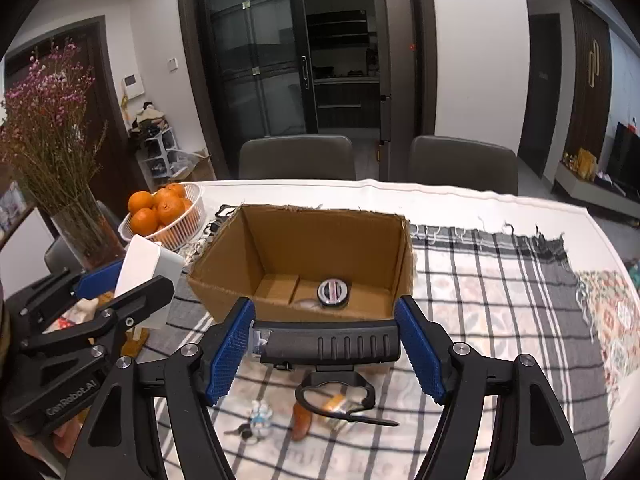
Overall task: Organize rigid objects
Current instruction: 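Carry the charger and flashlight with both tools over the cardboard box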
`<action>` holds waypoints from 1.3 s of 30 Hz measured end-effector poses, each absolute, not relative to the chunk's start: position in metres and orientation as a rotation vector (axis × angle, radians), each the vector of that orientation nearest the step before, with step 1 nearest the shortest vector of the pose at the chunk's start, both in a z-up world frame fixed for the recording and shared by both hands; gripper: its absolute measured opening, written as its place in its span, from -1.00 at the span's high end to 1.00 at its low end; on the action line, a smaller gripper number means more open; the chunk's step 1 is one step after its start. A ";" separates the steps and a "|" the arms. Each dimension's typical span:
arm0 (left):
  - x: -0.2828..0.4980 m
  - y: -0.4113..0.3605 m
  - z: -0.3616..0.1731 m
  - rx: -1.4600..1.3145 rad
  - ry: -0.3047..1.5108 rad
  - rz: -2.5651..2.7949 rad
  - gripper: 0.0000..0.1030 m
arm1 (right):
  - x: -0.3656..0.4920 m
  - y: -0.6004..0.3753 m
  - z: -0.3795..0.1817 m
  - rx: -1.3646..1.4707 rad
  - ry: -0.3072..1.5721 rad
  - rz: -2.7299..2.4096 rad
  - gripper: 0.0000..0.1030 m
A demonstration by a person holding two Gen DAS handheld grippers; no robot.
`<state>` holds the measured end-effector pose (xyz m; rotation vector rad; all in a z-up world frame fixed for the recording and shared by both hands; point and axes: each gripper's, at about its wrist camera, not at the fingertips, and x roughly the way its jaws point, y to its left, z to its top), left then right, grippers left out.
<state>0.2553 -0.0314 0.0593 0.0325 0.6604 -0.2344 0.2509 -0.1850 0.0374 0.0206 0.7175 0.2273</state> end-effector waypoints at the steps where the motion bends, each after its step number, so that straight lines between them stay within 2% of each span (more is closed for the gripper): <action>1: 0.260 -0.030 0.059 0.034 0.666 -0.233 0.14 | 0.257 -0.185 0.037 0.032 0.728 0.227 -0.41; 17: 0.321 -0.030 0.055 0.039 0.787 -0.278 0.14 | 0.308 -0.175 0.049 0.032 0.752 0.239 -0.41; 39: 0.390 -0.038 0.004 0.073 1.034 -0.338 0.14 | 0.383 -0.169 0.009 0.013 0.956 0.313 -0.41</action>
